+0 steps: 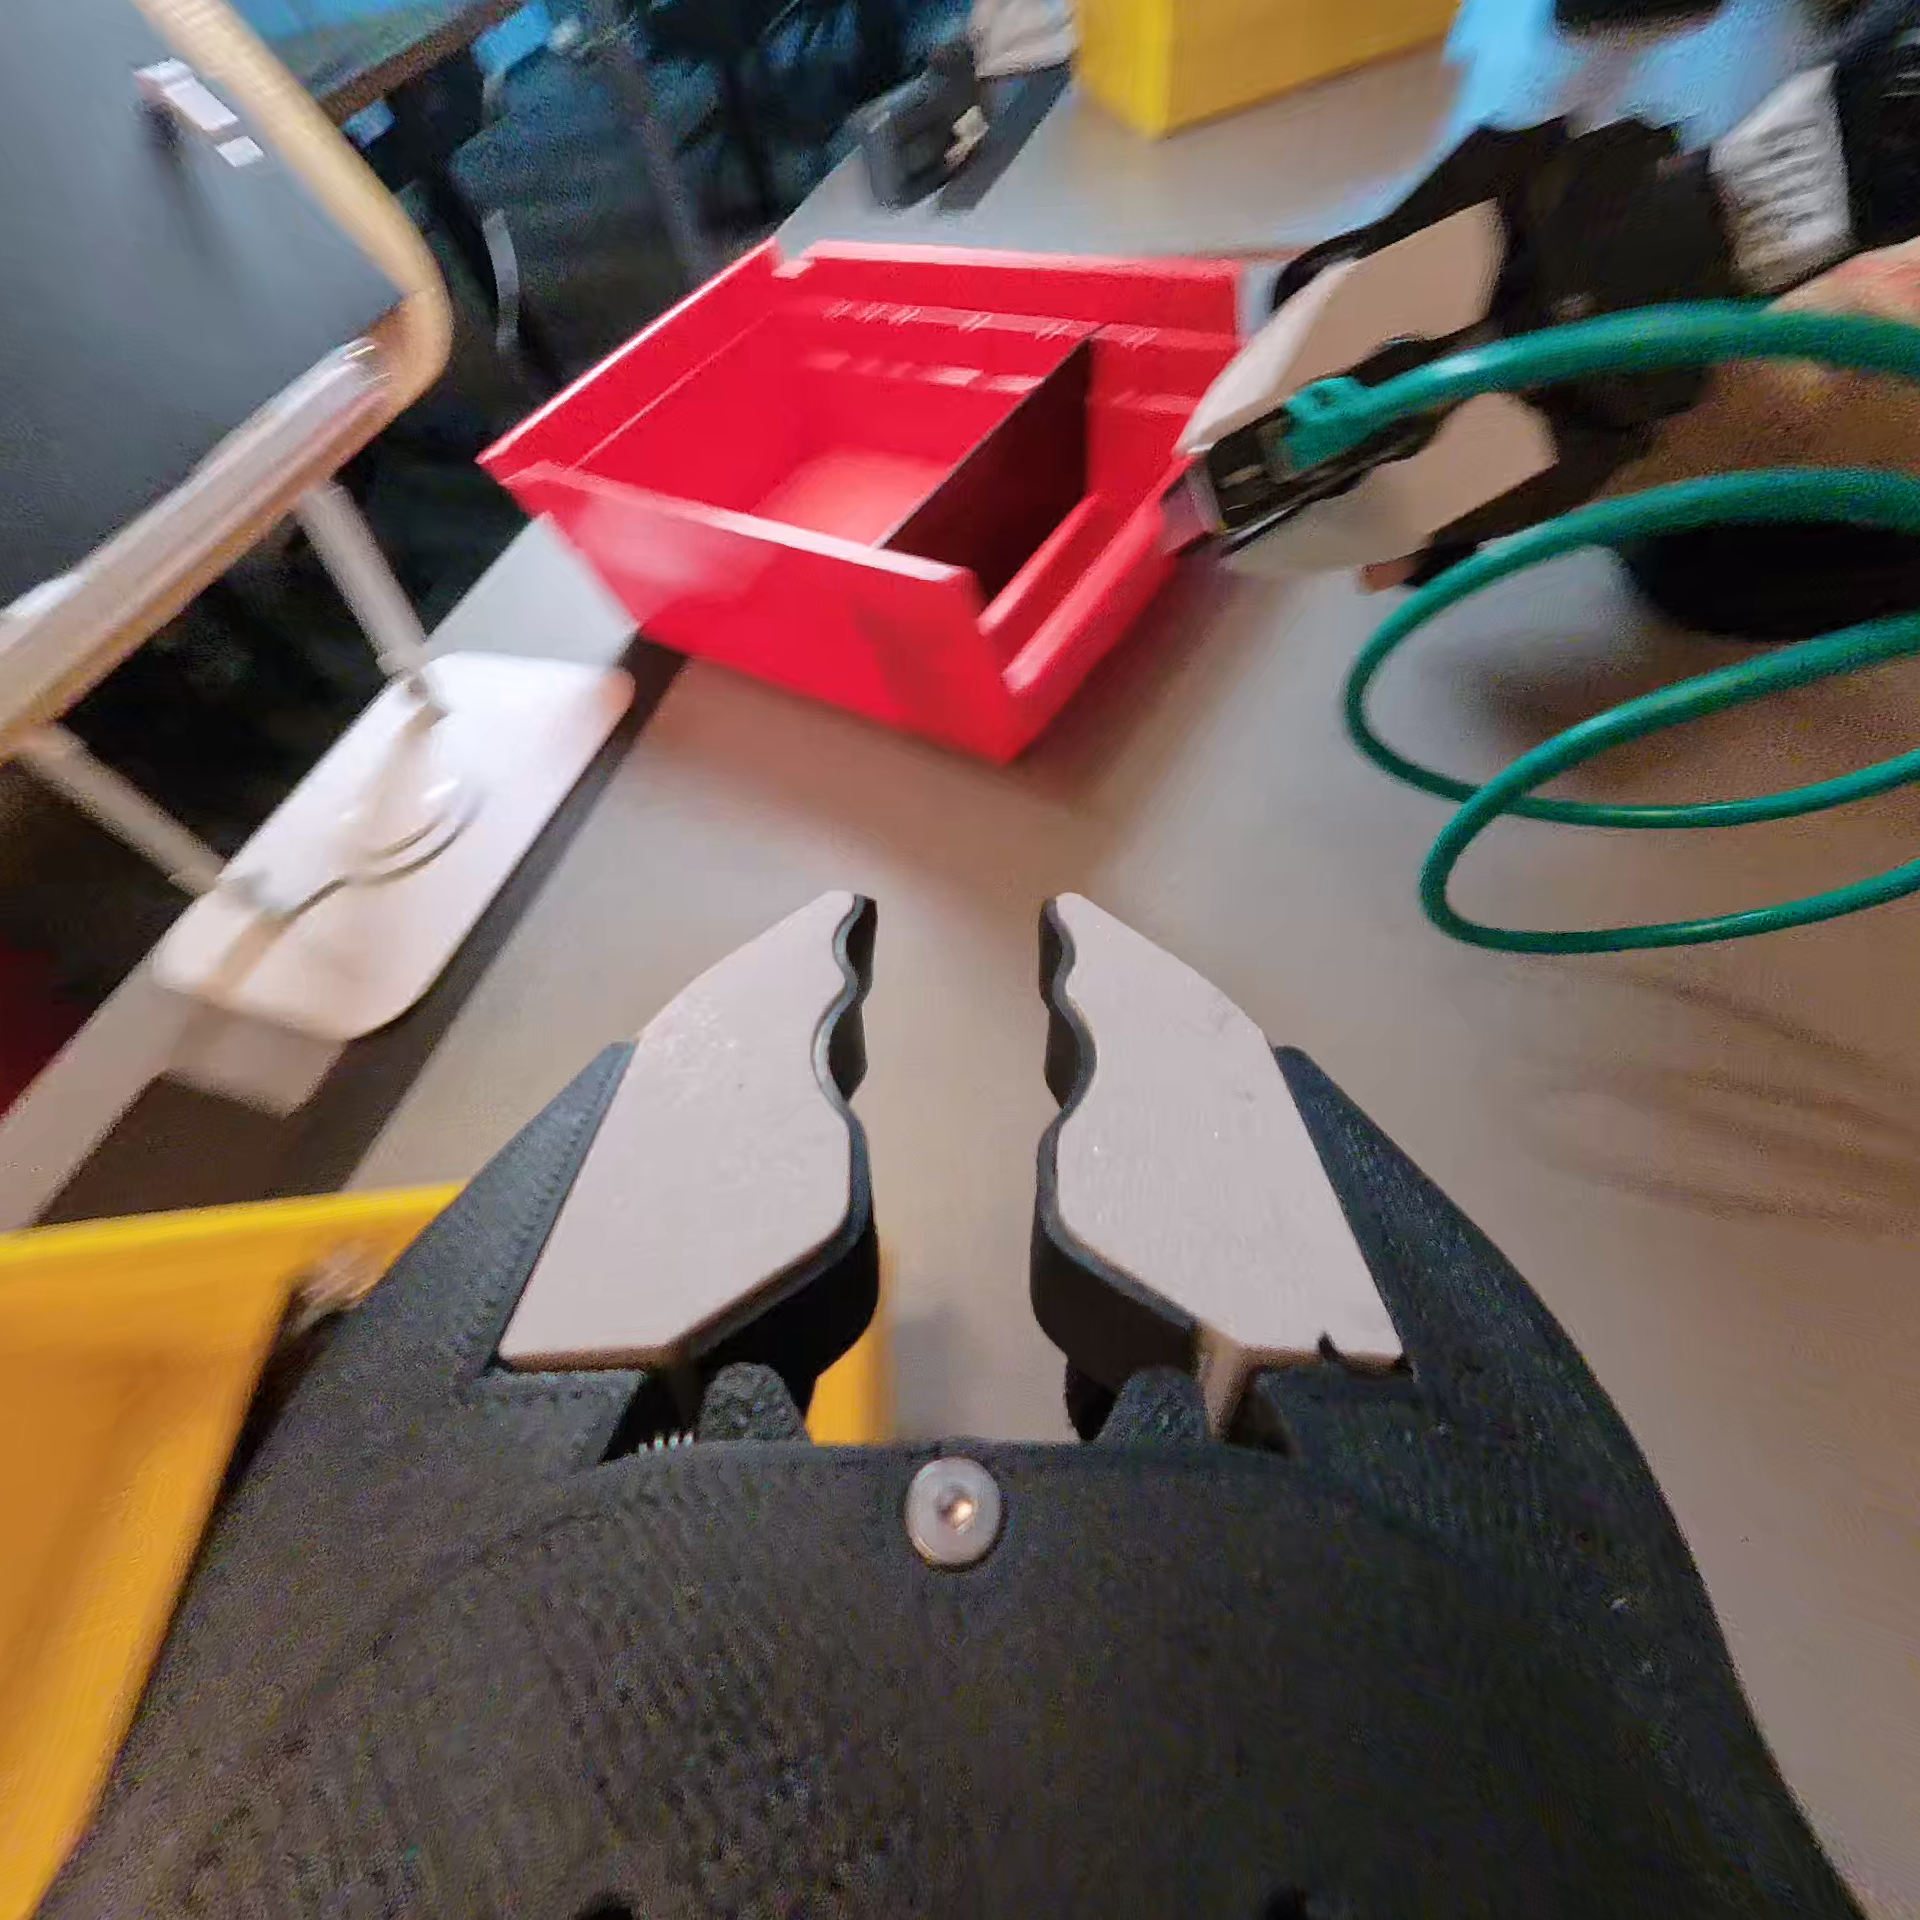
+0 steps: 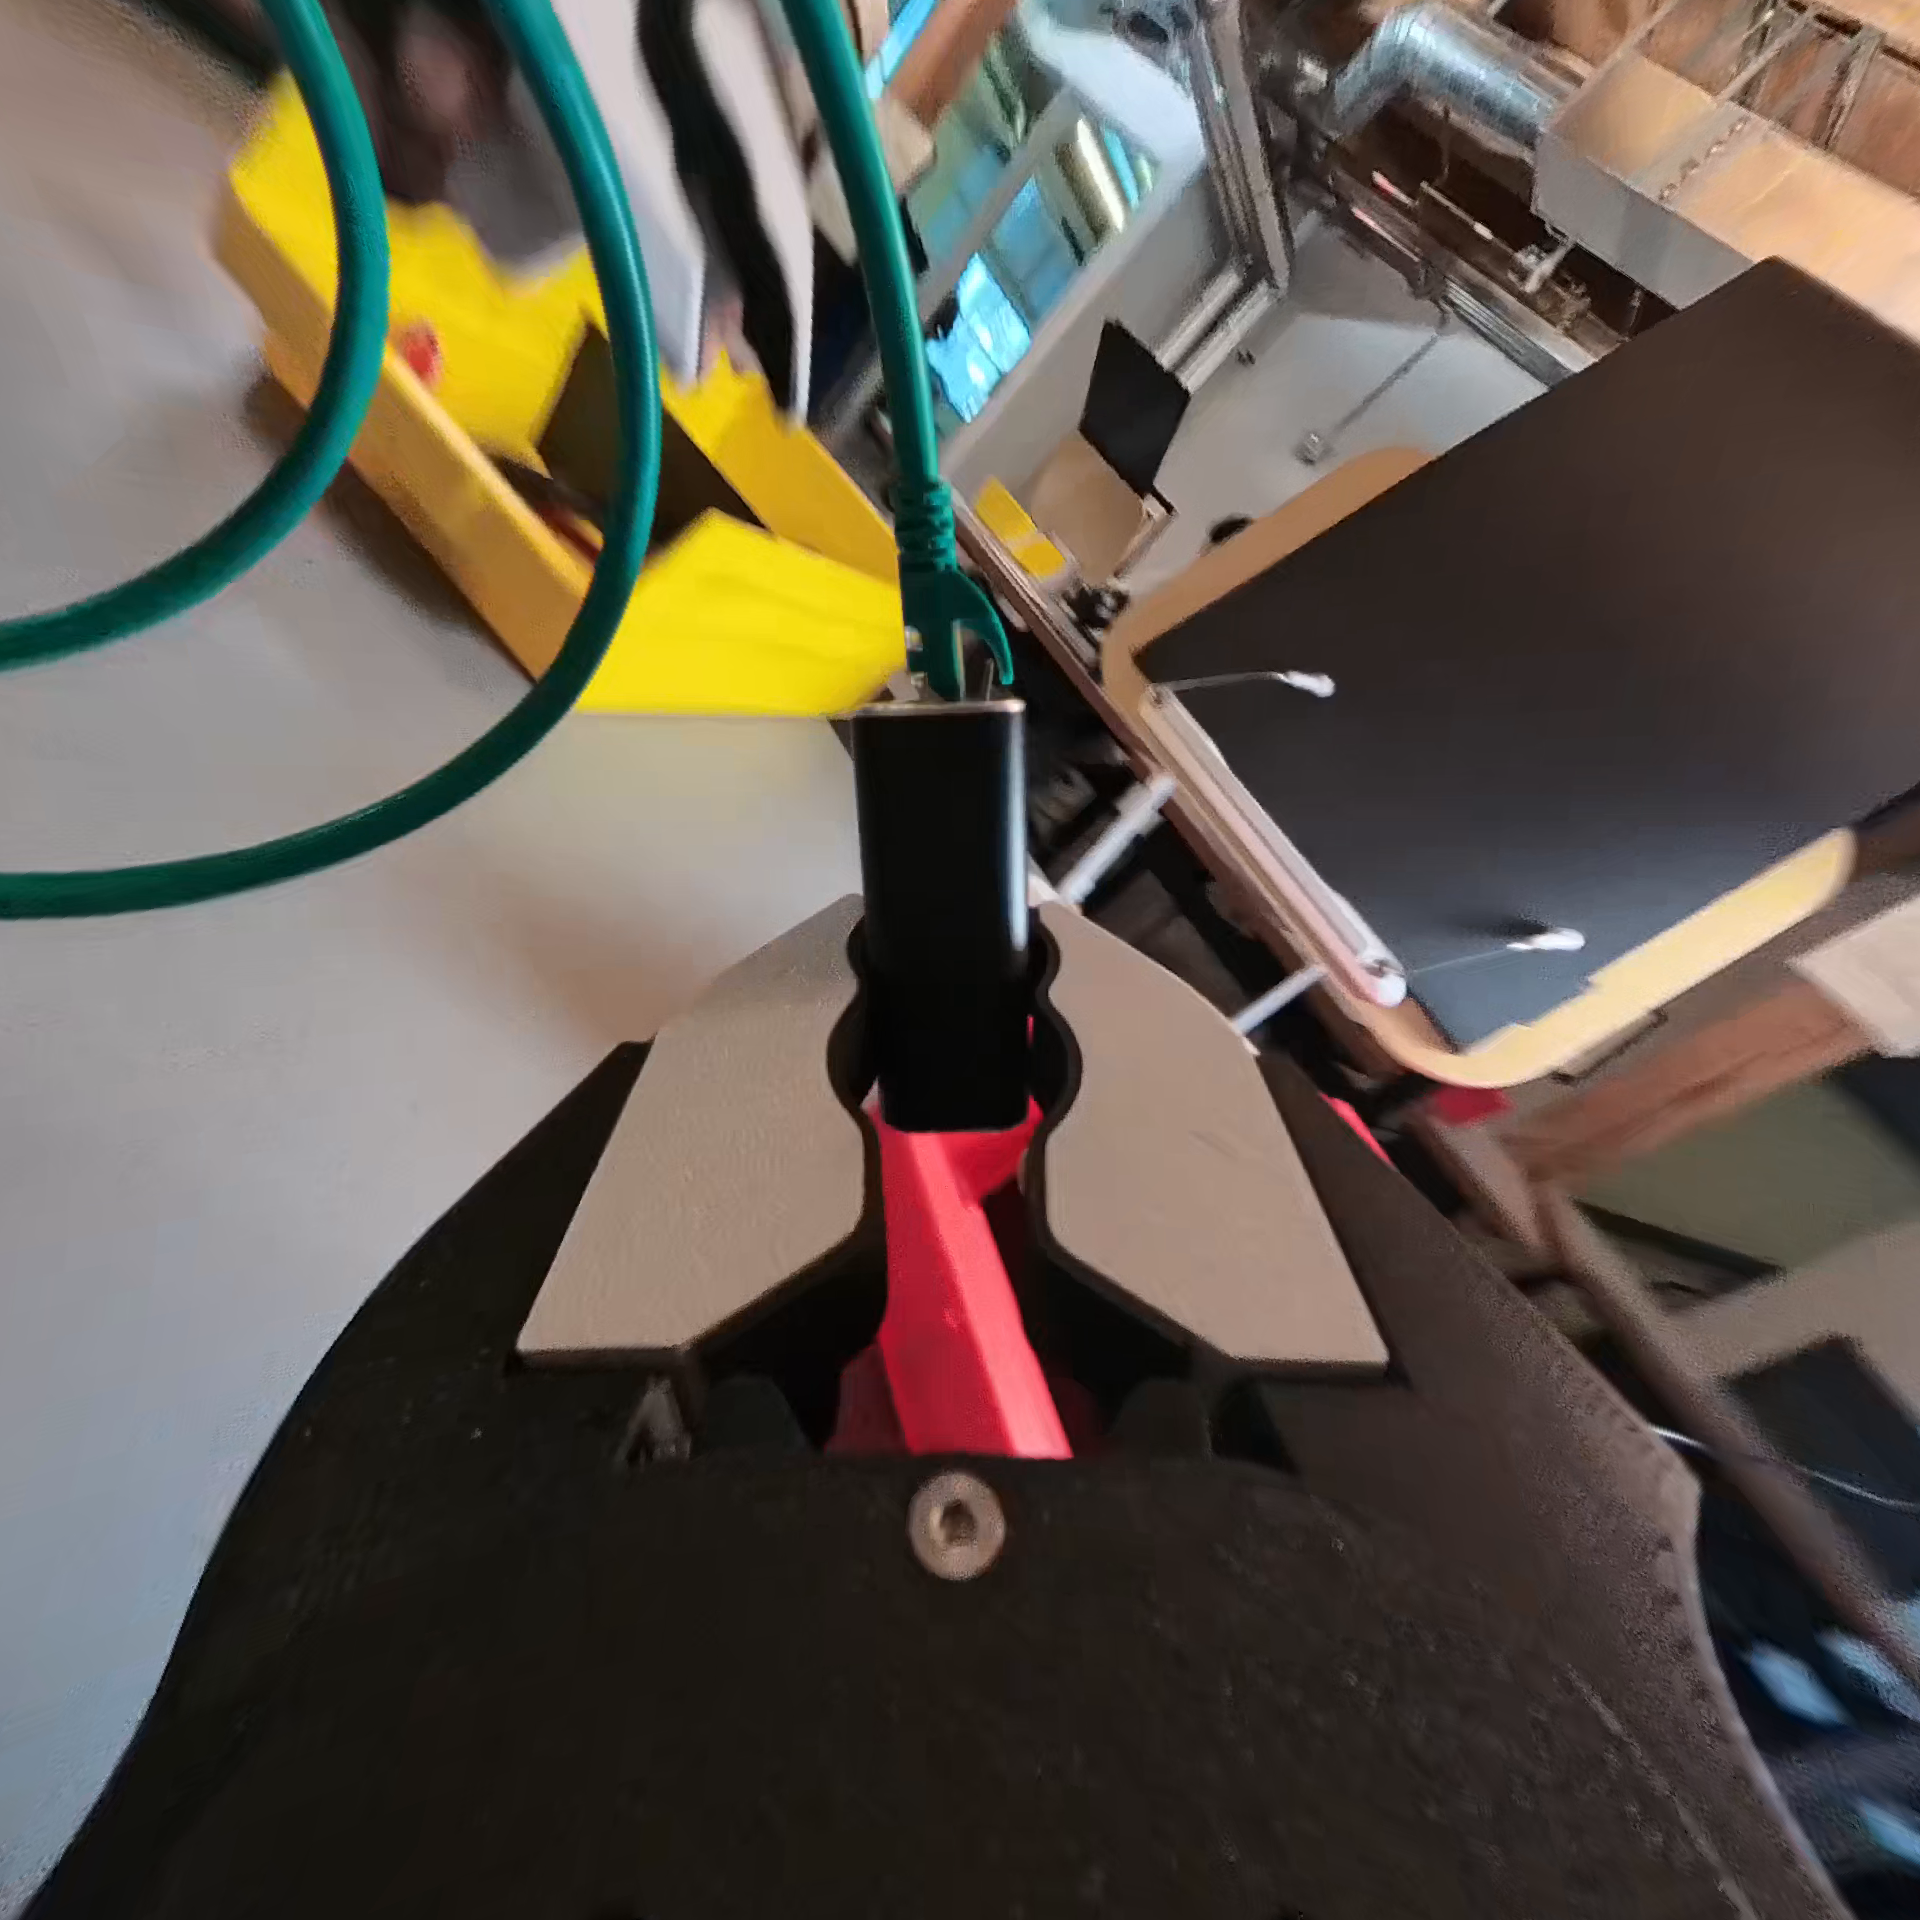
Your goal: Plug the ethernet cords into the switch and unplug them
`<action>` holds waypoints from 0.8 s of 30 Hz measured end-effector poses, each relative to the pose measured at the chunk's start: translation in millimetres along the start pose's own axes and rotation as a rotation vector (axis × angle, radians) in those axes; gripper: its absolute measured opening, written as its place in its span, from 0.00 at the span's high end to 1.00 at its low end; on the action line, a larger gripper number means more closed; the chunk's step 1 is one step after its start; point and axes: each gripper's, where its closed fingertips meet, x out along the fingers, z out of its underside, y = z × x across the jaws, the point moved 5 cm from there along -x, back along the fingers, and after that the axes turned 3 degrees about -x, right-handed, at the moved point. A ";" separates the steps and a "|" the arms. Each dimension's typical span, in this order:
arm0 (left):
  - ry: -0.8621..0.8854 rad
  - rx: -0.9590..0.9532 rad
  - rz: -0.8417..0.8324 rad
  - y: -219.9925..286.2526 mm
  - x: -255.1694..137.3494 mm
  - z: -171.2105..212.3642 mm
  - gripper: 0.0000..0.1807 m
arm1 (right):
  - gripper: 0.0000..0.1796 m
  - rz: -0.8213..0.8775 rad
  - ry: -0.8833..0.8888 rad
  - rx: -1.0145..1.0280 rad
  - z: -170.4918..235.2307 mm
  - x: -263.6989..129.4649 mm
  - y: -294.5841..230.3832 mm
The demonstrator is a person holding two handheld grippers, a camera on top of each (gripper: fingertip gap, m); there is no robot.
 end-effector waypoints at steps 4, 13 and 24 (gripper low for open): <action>0.085 0.016 0.146 40.1 42.8 -6.2 0.81 | 0.86 -0.126 0.207 0.224 -28.1 -1.0 -10.4; 0.261 0.090 0.445 90.6 63.1 -33.7 0.83 | 0.86 -0.371 0.404 0.579 -53.1 -6.1 -22.8; 0.341 -0.076 0.483 90.2 59.7 -34.4 0.88 | 0.86 -0.528 0.370 0.722 -44.1 -0.6 -34.9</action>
